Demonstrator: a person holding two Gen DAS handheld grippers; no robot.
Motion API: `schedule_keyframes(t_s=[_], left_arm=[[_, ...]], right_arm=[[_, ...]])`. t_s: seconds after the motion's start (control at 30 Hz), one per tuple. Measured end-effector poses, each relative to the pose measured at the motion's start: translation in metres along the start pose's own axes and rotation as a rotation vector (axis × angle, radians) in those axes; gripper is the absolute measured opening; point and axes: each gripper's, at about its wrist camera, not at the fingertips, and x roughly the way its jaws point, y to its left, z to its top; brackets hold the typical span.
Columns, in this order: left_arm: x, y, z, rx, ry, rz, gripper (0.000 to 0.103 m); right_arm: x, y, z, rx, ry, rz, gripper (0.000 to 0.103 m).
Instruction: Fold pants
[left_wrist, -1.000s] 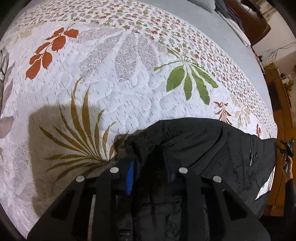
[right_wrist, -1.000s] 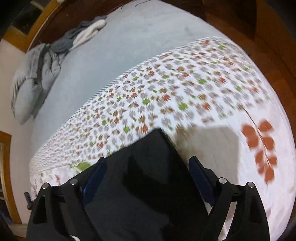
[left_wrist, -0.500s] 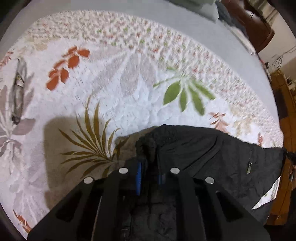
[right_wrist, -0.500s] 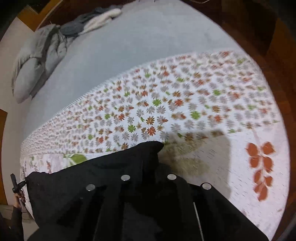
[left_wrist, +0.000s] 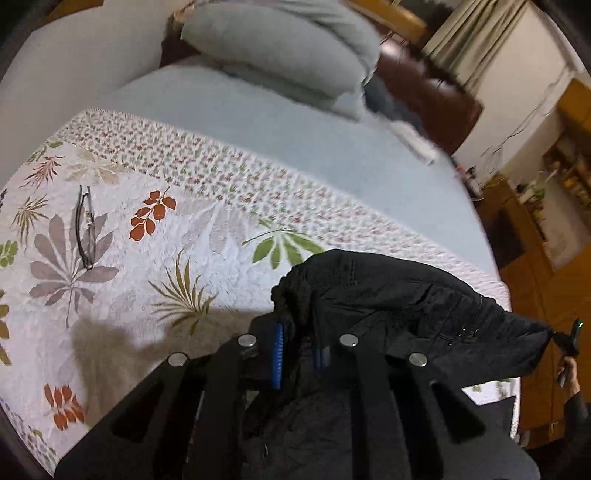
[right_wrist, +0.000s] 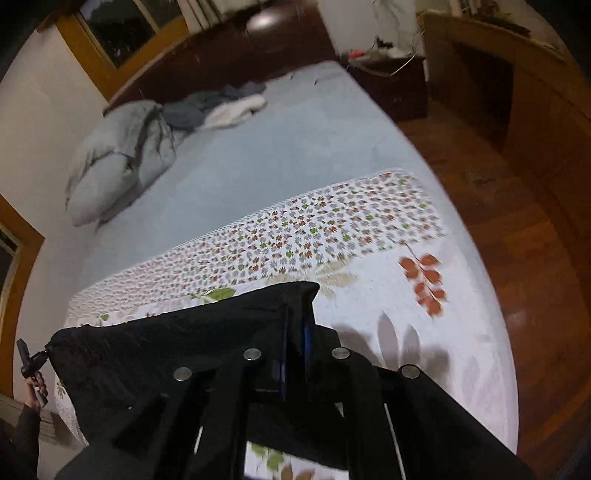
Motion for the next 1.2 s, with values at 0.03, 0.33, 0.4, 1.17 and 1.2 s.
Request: schedule_keyframes(t_s=[0.03, 0.33, 0.4, 1.17, 1.2], left_arm=[[-0.011, 0.0, -0.009, 0.006, -0.012, -0.01, 0.011], [-0.08, 0.026, -0.097, -0.024, -0.056, -0.056, 0.012], [-0.085, 0.033, -0.116, -0.026, -0.042, -0.037, 0.012], [-0.088, 0.07, -0.191, -0.14, 0.027, -0.029, 0.015], [-0.087, 0.071, -0.193, -0.139, 0.03, -0.025, 0.016]], right_arm=[[-0.014, -0.002, -0.017, 0.005, -0.02, 0.006, 0.007], [-0.088, -0.02, -0.16, 0.069, -0.111, -0.003, 0.007], [-0.097, -0.019, -0.185, 0.078, -0.121, -0.017, 0.007], [-0.121, -0.008, -0.288, 0.117, -0.083, -0.066, 0.008], [-0.12, -0.008, -0.29, 0.117, -0.079, -0.072, 0.008]])
